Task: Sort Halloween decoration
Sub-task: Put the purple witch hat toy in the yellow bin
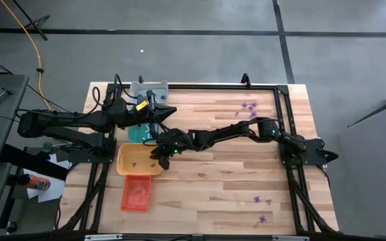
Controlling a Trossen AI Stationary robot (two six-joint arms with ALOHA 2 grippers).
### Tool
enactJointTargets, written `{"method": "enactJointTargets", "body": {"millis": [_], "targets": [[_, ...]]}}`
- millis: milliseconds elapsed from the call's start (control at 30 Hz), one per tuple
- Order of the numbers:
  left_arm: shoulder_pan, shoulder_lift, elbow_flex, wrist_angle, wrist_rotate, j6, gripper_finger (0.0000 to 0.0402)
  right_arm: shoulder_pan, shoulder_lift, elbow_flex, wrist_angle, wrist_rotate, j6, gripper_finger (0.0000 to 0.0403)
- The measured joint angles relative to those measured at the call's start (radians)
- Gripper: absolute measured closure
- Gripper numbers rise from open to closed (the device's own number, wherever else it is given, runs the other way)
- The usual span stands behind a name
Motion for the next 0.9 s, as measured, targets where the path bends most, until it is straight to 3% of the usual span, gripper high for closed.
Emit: {"method": "enactJointTargets", "body": {"millis": [133,267,367,533,700,900], "targets": [[0.000,0.000,0.000,0.002,0.021,-0.001,0.0401,-0.007,-0.024,-0.001,-0.017,-0.001,-0.001,0.0231],[0.000,-0.003,0.000,0.009,0.021,-0.002,0.0401,-0.026,-0.090,-0.002,-0.103,-0.067,-0.052,0.0208],[0.000,-0.007,0.000,0.035,0.014,0.012,0.0402,-0.044,-0.170,-0.002,-0.310,-0.110,-0.201,0.0207],[0.008,-0.007,0.000,0.076,0.008,0.062,0.0401,-0.068,-0.319,-0.047,-0.720,-0.085,-0.455,0.0221],[0.032,-0.006,-0.001,0.069,0.005,0.057,0.0402,-0.093,-0.529,-0.375,-0.758,-0.088,-0.469,0.0247],[0.060,0.009,-0.001,0.019,0.005,0.033,0.0402,-0.105,-0.866,-0.840,-0.590,-0.083,-0.223,0.0264]]}}
